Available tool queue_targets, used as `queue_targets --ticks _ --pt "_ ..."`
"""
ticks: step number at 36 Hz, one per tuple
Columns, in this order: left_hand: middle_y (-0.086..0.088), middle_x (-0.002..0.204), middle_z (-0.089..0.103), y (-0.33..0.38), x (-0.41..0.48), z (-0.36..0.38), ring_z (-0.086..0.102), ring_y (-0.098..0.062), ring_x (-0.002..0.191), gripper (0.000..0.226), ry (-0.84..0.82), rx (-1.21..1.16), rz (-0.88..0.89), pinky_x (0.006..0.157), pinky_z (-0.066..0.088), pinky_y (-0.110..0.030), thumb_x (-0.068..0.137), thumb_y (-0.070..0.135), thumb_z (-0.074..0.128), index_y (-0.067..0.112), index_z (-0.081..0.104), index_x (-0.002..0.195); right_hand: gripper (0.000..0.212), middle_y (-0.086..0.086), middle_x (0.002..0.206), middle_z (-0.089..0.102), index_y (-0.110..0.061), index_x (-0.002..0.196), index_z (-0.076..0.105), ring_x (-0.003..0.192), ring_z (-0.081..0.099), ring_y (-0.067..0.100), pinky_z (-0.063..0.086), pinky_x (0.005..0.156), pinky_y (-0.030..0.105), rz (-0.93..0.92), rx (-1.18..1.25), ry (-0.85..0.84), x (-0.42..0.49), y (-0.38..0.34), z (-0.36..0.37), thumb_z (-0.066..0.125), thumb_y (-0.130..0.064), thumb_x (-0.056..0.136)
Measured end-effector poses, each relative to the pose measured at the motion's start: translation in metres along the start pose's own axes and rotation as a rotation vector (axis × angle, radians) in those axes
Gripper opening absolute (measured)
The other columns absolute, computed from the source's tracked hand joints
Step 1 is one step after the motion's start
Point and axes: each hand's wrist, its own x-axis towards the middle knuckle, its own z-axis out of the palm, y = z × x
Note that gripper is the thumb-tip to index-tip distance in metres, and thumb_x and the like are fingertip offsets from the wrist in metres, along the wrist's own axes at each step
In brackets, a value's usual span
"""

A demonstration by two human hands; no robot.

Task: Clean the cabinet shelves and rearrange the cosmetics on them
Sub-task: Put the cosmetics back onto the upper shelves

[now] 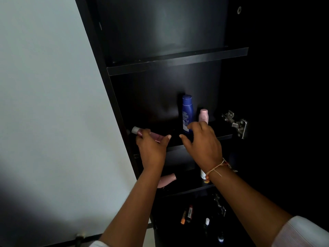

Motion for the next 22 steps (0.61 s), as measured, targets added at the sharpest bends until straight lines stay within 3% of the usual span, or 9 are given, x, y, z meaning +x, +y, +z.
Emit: queue_targets --ticks 6,10,16,22 --pt "-0.014 0.144 0.038 0.006 0.002 -0.012 0.046 -0.030 0.127 0.087 -0.180 0.189 0.039 0.097 0.043 -0.034 0.071 0.049 0.080 0.015 0.041 0.141 0.032 0.003 0.111 0.056 -0.020 0.105 0.059 0.106 0.055 0.025 0.056 0.069 0.038 0.014 0.006 -0.053 -0.012 0.005 0.001 0.067 -0.042 0.083" --pt "-0.014 0.139 0.040 0.009 0.008 -0.016 0.049 -0.031 0.123 0.083 -0.229 0.247 0.033 0.094 0.043 -0.034 0.069 0.051 0.081 0.014 0.046 0.134 0.030 0.003 0.110 0.056 -0.020 0.105 0.059 0.104 0.055 0.025 0.055 0.069 0.037 0.020 0.018 -0.065 -0.019 0.006 0.000 0.066 -0.041 0.085" --pt "-0.012 0.130 0.049 -0.006 0.006 -0.010 0.051 -0.031 0.119 0.074 -0.148 0.252 0.084 0.097 0.047 -0.040 0.071 0.054 0.078 0.014 0.052 0.128 0.025 0.000 0.108 0.057 -0.022 0.103 0.059 0.100 0.056 0.023 0.054 0.070 0.035 0.033 0.038 -0.058 -0.035 0.007 -0.004 0.059 -0.042 0.088" --pt "-0.007 0.124 0.050 -0.016 -0.027 -0.005 0.056 -0.024 0.110 0.048 0.012 0.169 0.270 0.094 0.051 -0.038 0.083 0.038 0.072 0.011 0.056 0.120 0.025 0.002 0.102 0.060 -0.020 0.097 0.061 0.097 0.059 0.024 0.054 0.070 0.037 0.089 0.069 -0.046 -0.068 0.017 -0.002 0.054 -0.043 0.090"
